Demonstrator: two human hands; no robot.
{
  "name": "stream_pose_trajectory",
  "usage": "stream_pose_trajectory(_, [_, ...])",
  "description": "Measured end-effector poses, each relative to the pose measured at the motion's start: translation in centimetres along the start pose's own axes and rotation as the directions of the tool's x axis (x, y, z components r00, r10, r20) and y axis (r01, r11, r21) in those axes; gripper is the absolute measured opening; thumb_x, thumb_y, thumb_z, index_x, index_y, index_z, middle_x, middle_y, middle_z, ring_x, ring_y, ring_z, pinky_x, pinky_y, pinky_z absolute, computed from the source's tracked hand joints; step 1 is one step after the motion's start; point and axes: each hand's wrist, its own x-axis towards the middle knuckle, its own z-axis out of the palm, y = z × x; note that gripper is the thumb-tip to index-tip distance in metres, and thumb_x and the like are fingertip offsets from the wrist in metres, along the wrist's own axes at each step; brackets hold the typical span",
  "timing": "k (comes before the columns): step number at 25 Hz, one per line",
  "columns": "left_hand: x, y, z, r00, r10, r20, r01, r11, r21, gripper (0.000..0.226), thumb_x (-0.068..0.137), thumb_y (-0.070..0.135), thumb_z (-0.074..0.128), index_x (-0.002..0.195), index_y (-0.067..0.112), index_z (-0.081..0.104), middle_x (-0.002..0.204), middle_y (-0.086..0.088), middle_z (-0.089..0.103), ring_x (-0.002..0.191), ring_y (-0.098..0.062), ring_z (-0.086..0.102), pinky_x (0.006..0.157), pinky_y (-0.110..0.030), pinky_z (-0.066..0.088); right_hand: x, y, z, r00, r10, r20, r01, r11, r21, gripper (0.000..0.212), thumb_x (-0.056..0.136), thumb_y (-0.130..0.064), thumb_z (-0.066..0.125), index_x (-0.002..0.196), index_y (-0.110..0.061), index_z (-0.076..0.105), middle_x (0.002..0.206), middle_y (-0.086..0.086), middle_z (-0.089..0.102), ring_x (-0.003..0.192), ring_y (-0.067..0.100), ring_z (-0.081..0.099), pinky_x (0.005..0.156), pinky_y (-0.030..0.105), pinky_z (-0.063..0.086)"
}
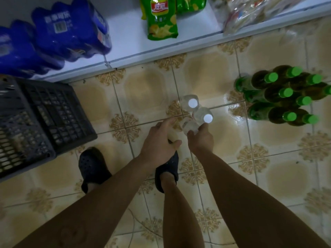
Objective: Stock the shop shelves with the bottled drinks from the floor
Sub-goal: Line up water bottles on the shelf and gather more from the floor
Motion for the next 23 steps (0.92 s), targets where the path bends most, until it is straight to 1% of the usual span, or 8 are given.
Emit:
stream_pose_trajectory(2, [-0.9, 0.5, -0.9, 1.000, -0.011, 0.001, 0.011, 1.000, 0.013, 0.072, 0.089, 0.034, 0.067, 0.147, 0.037, 0.027, 0.145, 0.004, 0.042, 0.133, -0.017, 0.035, 0.097, -0.025, 0.034, -1.6, -0.1, -0.9, 1.000, 0.027, 0.017, -0.027, 1.000, 0.013, 0.035, 0.097, -0.024, 0.054, 0.121, -0.001, 0.044, 0.111, 0.023, 0.064, 0.102, 0.041, 0.061, 0.071, 0.033, 0.039])
stream_pose_trajectory(5, [-2.9, 1.4, -3.3, 1.000, -0.022, -0.008, 0.022, 1.000, 0.020, 0.071, 0.089, 0.031, 0.066, 0.148, 0.036, 0.026, 0.144, 0.002, 0.042, 0.133, -0.019, 0.035, 0.101, -0.030, 0.036, -5.3, -1.2, -2.8, 0.997, 0.069, 0.039, -0.070, 0.997, 0.029, 0.043, 0.096, -0.028, 0.056, 0.130, -0.002, 0.050, 0.121, 0.022, 0.063, 0.111, 0.038, 0.059, 0.086, 0.035, 0.046])
stream_pose_trajectory(8, [-5.3, 2.4, -6.2, 1.000, 0.000, -0.007, 0.000, 0.998, 0.061, 0.071, 0.090, 0.030, 0.065, 0.148, 0.035, 0.025, 0.146, 0.000, 0.040, 0.134, -0.021, 0.033, 0.102, -0.033, 0.036, -9.2, -3.1, -4.5, 0.998, -0.006, 0.059, 0.002, 0.998, 0.062, 0.046, 0.092, -0.034, 0.058, 0.128, -0.005, 0.058, 0.118, 0.019, 0.066, 0.106, 0.035, 0.063, 0.091, 0.038, 0.052])
stream_pose_trajectory(11, [-7.8, 2.7, -9.7, 0.998, 0.018, -0.052, -0.014, 0.997, 0.074, 0.069, 0.090, 0.026, 0.064, 0.148, 0.032, 0.027, 0.144, -0.002, 0.040, 0.133, -0.022, 0.034, 0.103, -0.034, 0.037, -13.0, -6.3, -6.1, 0.986, -0.120, 0.114, 0.109, 0.990, 0.094, 0.052, 0.082, -0.045, 0.051, 0.119, -0.011, 0.065, 0.105, 0.014, 0.071, 0.092, 0.032, 0.069, 0.082, 0.049, 0.058])
stream_pose_trajectory(15, [-11.0, 1.0, -14.6, 0.992, 0.021, -0.123, -0.013, 0.997, 0.073, 0.076, 0.086, 0.026, 0.066, 0.149, 0.032, 0.025, 0.146, 0.000, 0.039, 0.132, -0.022, 0.035, 0.106, -0.034, 0.037, -17.3, -12.3, -7.2, 0.969, -0.198, 0.147, 0.161, 0.960, 0.228, 0.015, 0.091, -0.027, 0.057, 0.091, -0.016, 0.069, 0.074, 0.004, 0.069, 0.068, 0.020, 0.069, 0.071, 0.051, 0.061])
stream_pose_trajectory(17, [-12.6, -0.6, -17.2, 0.985, 0.026, -0.170, -0.019, 0.999, 0.042, 0.079, 0.084, 0.030, 0.069, 0.150, 0.032, 0.024, 0.150, 0.001, 0.036, 0.135, -0.022, 0.032, 0.109, -0.036, 0.034, -19.5, -16.0, -7.3, 0.960, -0.220, 0.176, 0.154, 0.932, 0.327, 0.015, 0.094, -0.018, 0.058, 0.089, -0.010, 0.070, 0.067, 0.004, 0.063, 0.060, 0.014, 0.065, 0.069, 0.047, 0.062])
stream_pose_trajectory(19, [-14.5, -2.3, -20.0, 0.968, 0.035, -0.249, -0.043, 0.999, -0.027, 0.081, 0.081, 0.036, 0.071, 0.149, 0.033, 0.026, 0.150, 0.003, 0.035, 0.136, -0.022, 0.033, 0.110, -0.040, 0.034, -22.0, -20.0, -6.9, 0.949, -0.249, 0.193, 0.161, 0.910, 0.381, 0.018, 0.094, -0.012, 0.057, 0.085, -0.009, 0.072, 0.064, 0.007, 0.060, 0.060, 0.015, 0.062, 0.064, 0.041, 0.062])
stream_pose_trajectory(23, [-16.9, -4.9, -25.4, 0.879, 0.074, -0.472, -0.106, 0.993, -0.042, 0.086, 0.071, 0.040, 0.077, 0.144, 0.031, 0.033, 0.146, 0.001, 0.041, 0.133, -0.023, 0.038, 0.109, -0.046, 0.035, -26.7, -27.5, -4.8, 0.921, -0.327, 0.213, 0.224, 0.889, 0.399, 0.023, 0.094, -0.010, 0.057, 0.079, -0.011, 0.074, 0.056, 0.005, 0.059, 0.057, 0.016, 0.058, 0.063, 0.041, 0.061])
